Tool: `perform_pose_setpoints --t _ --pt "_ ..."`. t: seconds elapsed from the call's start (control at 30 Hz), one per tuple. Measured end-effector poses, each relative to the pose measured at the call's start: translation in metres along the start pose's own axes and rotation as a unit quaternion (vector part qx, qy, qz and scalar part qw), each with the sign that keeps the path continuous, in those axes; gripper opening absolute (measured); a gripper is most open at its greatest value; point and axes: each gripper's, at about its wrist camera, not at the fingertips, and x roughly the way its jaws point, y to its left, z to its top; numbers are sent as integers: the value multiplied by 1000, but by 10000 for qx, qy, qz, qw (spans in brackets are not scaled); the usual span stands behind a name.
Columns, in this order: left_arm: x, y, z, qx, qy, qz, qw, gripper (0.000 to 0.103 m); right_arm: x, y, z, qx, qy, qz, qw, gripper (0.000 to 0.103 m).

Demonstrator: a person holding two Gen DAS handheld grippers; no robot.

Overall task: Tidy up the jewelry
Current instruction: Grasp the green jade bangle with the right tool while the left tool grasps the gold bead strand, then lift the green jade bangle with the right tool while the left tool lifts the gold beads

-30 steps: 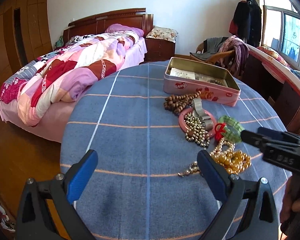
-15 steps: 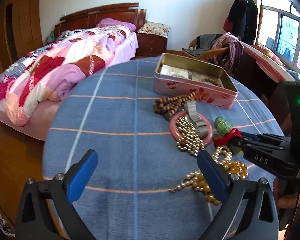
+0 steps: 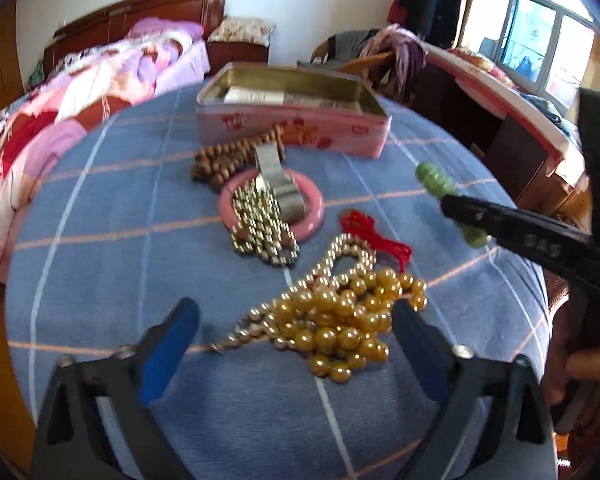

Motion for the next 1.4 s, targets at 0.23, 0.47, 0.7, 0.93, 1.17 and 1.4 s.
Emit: perform_pose_setpoints --t 0.23,0.47,0.7,0.93,1.17,1.4 --pt "-13 6 -2 -79 -81 -147 9998 31 -9 3 -7 -26 -63 52 10000 17" --pt "-36 25 -1 -294 -408 -232 9985 12 -18 12 -7 -85 -158 122 9998 17" --pt "-36 32 -5 -448 -307 -127 9984 70 -20 21 -9 -166 -149 158 9996 17" --pt "-13 13 -4 -31 -15 198 9998 40 -21 25 -9 -174 -161 190 9995 17" --pt "-11 25 -3 -397 -63 -51 9992 11 -25 25 -10 -186 -193 163 9995 17" --pt "-59 36 4 -501 -829 -434 9943 11 -30 21 -8 -63 -302 155 9994 17"
